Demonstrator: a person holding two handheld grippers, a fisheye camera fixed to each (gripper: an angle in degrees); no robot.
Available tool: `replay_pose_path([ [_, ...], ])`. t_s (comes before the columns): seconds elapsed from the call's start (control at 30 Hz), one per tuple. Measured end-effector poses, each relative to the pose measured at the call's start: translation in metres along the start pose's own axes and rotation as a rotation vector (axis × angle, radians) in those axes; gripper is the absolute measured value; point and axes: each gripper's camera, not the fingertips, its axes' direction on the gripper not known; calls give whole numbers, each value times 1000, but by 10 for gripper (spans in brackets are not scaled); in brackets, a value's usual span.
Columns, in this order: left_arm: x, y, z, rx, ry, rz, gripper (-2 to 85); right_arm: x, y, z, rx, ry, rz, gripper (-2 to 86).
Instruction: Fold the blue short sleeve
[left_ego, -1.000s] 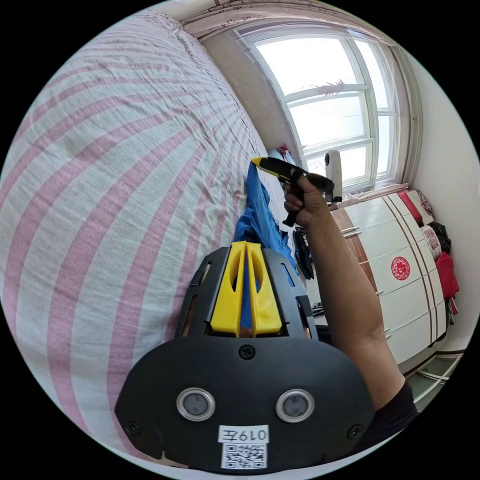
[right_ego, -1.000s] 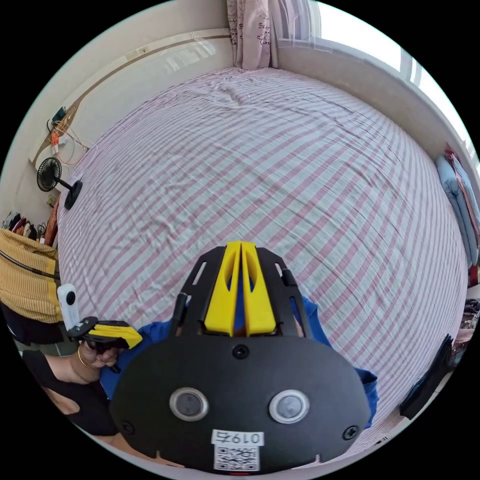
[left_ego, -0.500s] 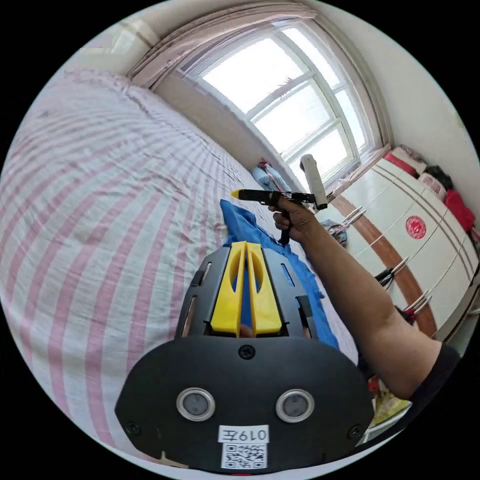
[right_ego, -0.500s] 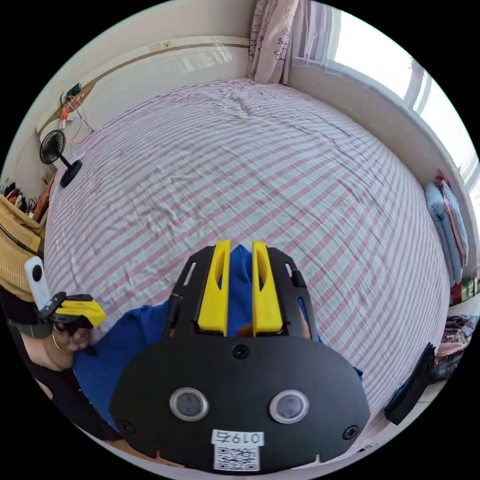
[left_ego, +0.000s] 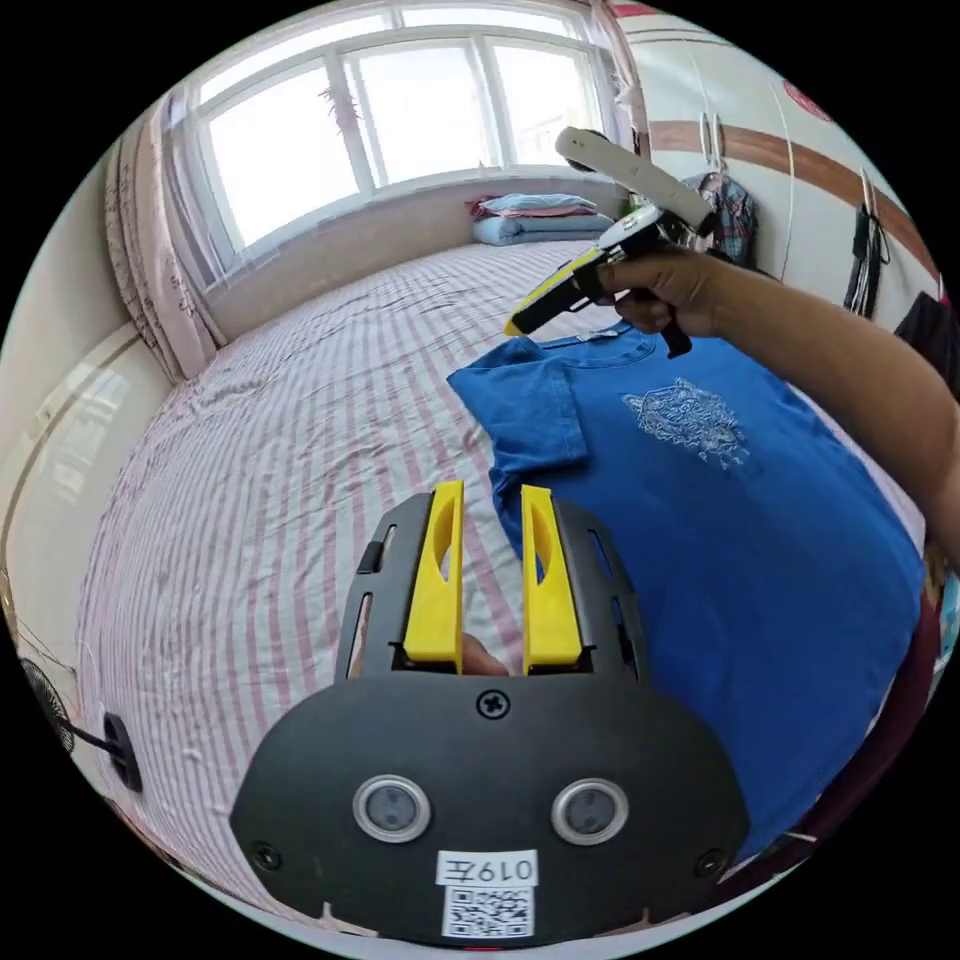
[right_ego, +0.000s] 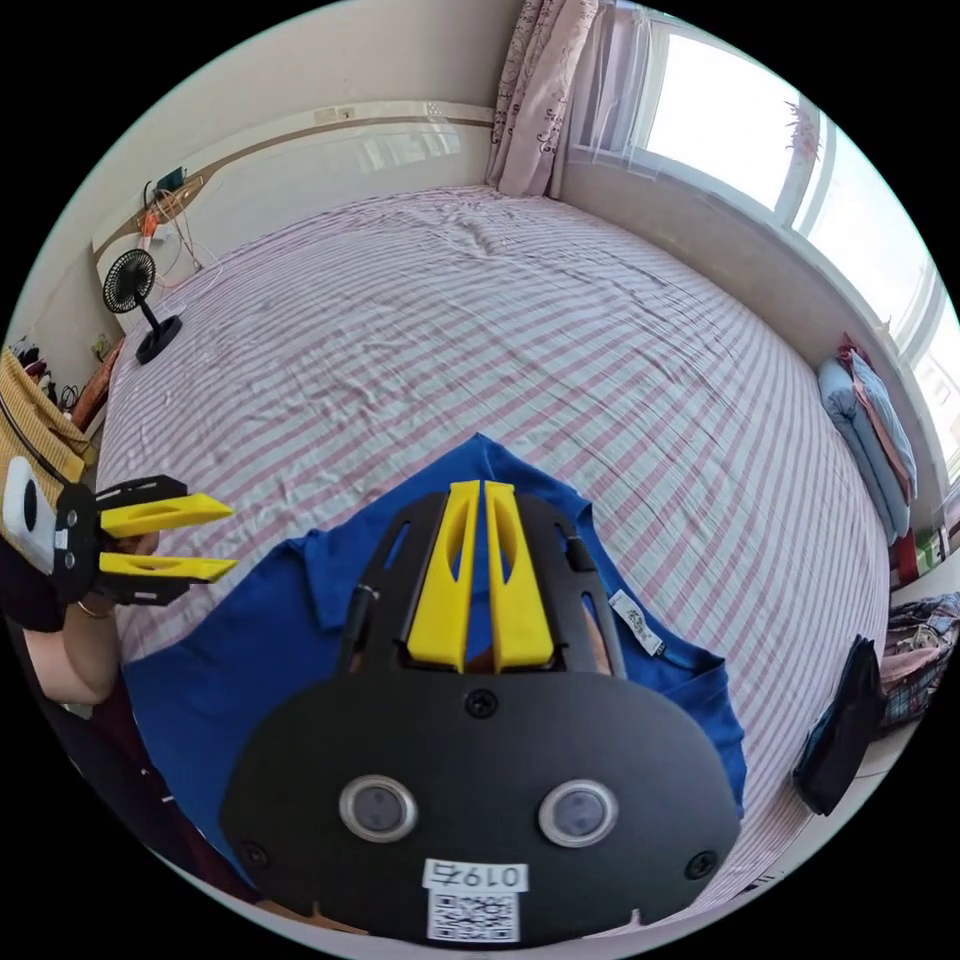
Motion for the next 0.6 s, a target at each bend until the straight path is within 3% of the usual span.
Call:
replay_pose_path([
  [0.13, 54, -47, 45, -74, -110, 199, 81, 3, -2, -8, 26, -14, 6, -9],
  [0.27, 68, -77, 67, -69, 54, 188, 79, 5, -4, -12, 55, -19, 13, -10],
  [0.6, 101, -135, 79, -67, 9, 227, 50, 30, -14, -6, 100, -76, 107, -10],
])
